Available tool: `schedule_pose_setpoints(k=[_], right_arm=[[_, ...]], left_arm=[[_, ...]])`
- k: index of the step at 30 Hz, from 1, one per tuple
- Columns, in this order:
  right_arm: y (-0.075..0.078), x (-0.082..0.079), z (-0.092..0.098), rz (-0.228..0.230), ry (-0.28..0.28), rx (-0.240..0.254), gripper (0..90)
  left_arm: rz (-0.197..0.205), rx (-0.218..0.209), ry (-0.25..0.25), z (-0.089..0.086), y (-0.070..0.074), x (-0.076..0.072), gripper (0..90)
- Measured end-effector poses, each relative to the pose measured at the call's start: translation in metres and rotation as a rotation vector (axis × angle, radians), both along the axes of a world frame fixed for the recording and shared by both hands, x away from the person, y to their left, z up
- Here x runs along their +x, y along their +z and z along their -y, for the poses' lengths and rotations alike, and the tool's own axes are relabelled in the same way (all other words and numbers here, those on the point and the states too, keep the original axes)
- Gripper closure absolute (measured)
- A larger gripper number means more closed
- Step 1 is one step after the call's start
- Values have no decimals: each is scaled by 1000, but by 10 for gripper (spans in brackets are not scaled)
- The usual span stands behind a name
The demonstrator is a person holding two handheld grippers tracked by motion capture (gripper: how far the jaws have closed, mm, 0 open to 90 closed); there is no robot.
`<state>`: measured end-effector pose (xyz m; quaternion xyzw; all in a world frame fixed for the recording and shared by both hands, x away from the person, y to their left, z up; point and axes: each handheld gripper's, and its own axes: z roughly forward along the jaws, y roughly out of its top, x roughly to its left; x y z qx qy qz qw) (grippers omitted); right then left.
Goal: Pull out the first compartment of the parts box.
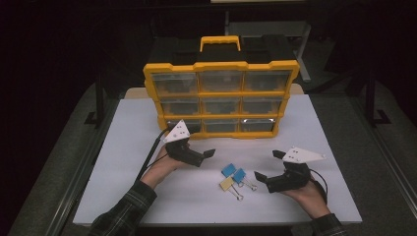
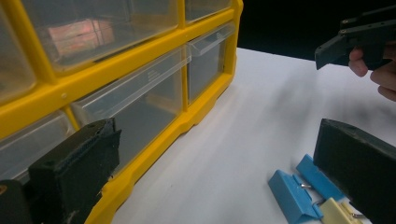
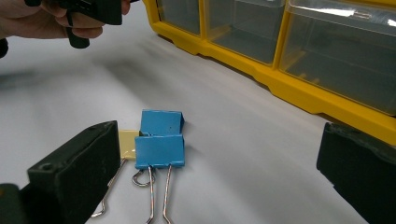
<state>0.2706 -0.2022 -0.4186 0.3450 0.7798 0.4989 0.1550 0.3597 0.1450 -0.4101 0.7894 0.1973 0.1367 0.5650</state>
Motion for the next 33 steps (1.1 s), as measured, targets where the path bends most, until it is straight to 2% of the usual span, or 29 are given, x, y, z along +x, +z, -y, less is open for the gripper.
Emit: schedule_pose_setpoints(k=[17,33], right_arm=[[-1,0,1,3,-2,6,0],[-2,-1,0,4,9,3,0]], left_arm=[[26,-9,-9,17,1,8,3],[66,24,-9,20,-2,7,3]])
